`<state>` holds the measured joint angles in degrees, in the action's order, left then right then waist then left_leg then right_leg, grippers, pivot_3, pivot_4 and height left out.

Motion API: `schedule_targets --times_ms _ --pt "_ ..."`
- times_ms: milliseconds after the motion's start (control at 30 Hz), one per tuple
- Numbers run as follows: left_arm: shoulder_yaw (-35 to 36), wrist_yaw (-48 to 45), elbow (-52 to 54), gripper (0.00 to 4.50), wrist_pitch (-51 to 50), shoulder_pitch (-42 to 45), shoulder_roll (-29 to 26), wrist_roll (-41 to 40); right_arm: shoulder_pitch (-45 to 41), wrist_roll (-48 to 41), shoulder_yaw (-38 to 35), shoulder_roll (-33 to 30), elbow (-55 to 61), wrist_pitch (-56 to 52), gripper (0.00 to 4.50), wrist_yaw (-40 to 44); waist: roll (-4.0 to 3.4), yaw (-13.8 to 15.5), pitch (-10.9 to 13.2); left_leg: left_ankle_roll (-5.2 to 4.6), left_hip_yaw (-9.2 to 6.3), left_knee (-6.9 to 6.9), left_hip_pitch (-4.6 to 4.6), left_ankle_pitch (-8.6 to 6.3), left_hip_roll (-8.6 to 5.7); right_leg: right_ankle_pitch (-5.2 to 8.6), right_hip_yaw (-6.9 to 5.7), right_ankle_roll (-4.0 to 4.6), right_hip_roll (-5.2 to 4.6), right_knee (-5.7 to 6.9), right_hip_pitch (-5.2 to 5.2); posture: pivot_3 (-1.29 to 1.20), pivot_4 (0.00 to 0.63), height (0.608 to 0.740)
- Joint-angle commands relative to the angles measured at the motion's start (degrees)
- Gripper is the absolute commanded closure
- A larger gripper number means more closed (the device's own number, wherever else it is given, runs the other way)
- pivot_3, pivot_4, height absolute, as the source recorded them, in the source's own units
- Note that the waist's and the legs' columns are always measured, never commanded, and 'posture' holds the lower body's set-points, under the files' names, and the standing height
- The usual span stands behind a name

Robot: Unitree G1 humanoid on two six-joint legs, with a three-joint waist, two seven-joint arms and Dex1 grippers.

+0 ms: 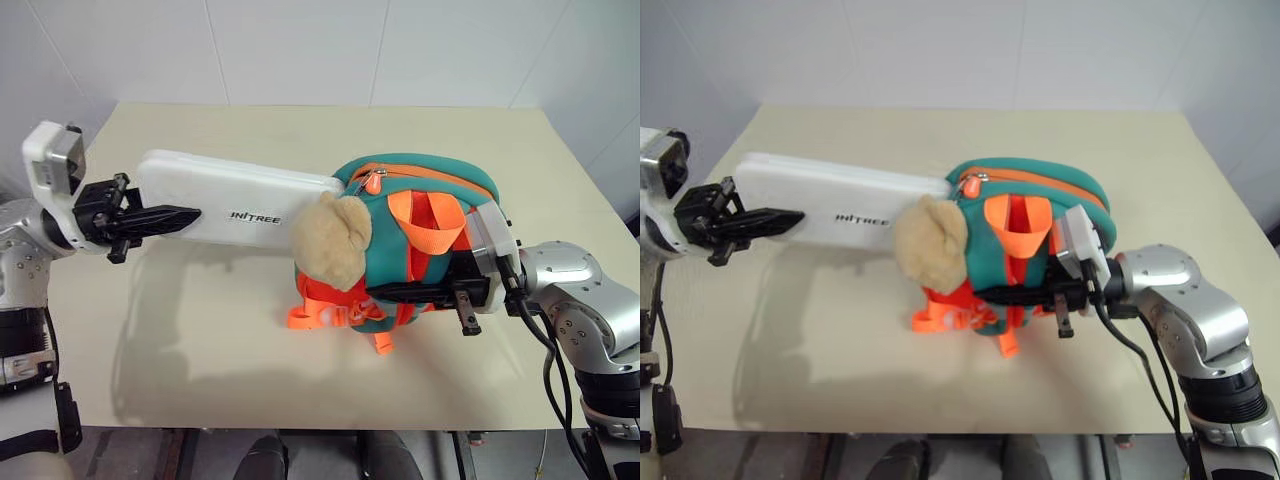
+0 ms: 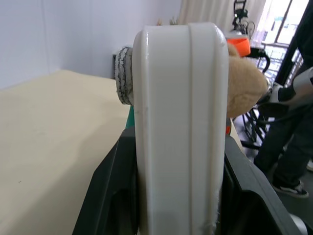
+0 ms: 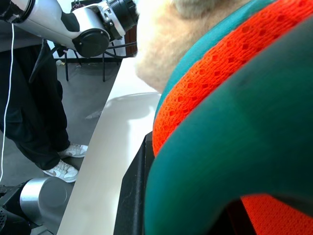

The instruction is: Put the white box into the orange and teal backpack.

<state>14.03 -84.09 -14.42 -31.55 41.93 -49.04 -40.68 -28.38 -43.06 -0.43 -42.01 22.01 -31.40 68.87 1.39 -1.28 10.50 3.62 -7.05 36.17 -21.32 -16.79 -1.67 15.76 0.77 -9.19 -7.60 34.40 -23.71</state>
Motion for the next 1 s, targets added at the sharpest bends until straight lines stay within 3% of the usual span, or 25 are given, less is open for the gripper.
schedule_targets --times_ms 33,1000 --pt "-3.21 -1.01 0.97 3.09 1.9 3.22 1.09 1.95 -1.1 -0.05 -0.73 0.35 0.8 0.74 4.01 -0.69 0.0 0.01 0.0 0.0 0.0 0.01 -0.01 0.0 0.0 0.0 0.0 0.0 0.0 0.0 0.0 0.0 0.15 0.74" --pt "-20.85 15.51 6.46 3.09 1.65 9.32 23.93 13.7 -0.37 0.53 -0.02 1.6 1.41 0.57 4.01 -3.16 0.02 0.08 0.01 -0.01 0.01 0.1 -0.02 0.0 -0.02 -0.01 0.01 -0.03 0.01 0.0 0.02 0.0 0.15 0.74"
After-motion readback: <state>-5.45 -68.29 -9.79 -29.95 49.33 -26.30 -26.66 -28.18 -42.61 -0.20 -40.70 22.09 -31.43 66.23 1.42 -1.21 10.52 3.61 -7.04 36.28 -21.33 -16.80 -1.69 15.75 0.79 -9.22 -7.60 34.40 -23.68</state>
